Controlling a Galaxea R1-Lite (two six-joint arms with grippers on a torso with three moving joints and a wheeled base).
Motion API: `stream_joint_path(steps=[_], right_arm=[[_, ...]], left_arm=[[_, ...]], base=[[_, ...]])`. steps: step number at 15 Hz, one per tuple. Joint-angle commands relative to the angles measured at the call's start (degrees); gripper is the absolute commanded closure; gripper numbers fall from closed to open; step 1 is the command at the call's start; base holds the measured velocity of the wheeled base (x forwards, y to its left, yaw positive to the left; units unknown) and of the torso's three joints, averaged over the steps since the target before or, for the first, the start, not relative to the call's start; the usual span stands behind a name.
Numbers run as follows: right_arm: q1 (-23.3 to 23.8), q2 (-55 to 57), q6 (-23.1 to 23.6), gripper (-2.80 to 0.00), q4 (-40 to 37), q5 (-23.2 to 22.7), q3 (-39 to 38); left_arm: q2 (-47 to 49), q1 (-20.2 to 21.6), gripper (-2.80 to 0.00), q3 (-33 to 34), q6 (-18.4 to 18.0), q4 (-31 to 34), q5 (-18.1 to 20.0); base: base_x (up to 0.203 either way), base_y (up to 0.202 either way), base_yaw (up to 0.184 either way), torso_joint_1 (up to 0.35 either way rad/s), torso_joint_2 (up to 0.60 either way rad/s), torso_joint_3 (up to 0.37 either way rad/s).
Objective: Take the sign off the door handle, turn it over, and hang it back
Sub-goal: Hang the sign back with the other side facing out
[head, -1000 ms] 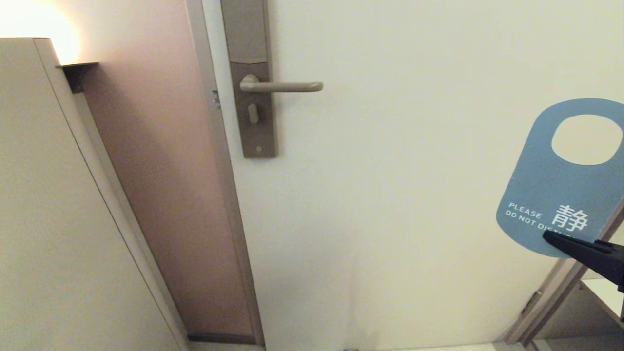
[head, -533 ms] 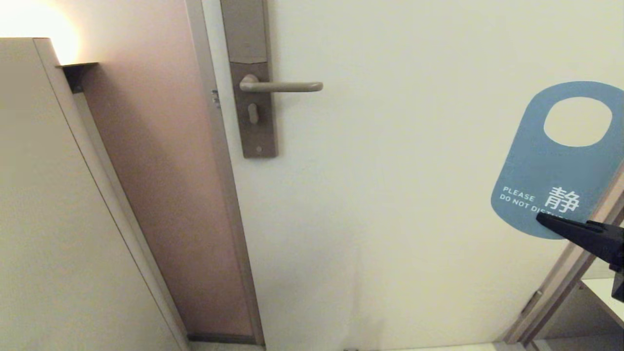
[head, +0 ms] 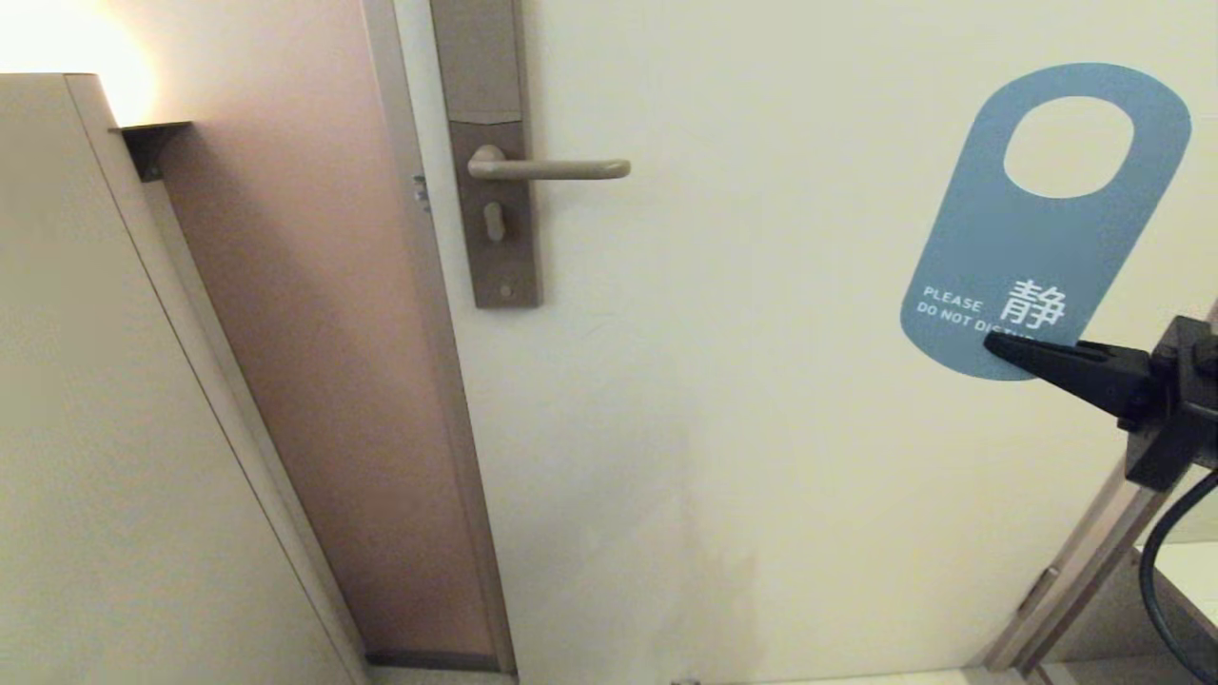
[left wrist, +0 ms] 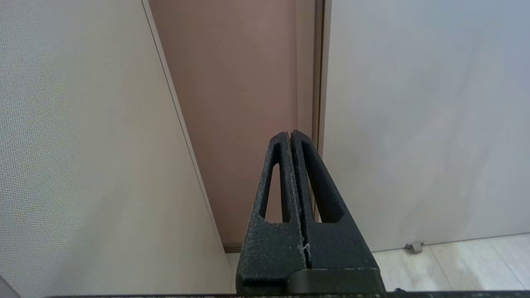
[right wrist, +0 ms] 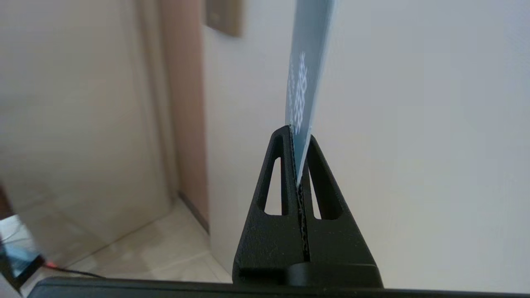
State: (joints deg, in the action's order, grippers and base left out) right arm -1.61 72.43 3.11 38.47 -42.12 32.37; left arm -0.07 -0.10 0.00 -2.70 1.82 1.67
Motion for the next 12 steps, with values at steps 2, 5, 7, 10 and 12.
stream_joint_path(steps=[2,5,7,10,12], right_arm=[[-3.3,4.8,0.3,0.0,0.3,-0.2,4.1],[-3.7,7.5,0.4,0.0,0.3,-0.2,7.1],[-4.0,9.2,0.5,0.0,0.6,-0.2,8.9],[-5.7,11.9,0.5,0.0,1.9,-0.2,11.0],[-7.2,13.5,0.7,0.0,2.5,-0.2,12.2]], left_arm=[[0.1,0.0,0.0,0.0,0.0,0.0,-0.1],[0.1,0.0,0.0,0.0,0.0,0.0,0.0],[0.1,0.0,0.0,0.0,0.0,0.0,0.0],[0.1,0.0,0.0,0.0,0.0,0.0,0.0],[0.1,0.0,0.0,0.0,0.0,0.0,0.0]], base=[[0.0,0.0,0.0,0.0,0.0,0.0],[0.0,0.0,0.0,0.0,0.0,0.0],[0.0,0.0,0.0,0.0,0.0,0.0],[0.0,0.0,0.0,0.0,0.0,0.0],[0.0,0.0,0.0,0.0,0.0,0.0]])
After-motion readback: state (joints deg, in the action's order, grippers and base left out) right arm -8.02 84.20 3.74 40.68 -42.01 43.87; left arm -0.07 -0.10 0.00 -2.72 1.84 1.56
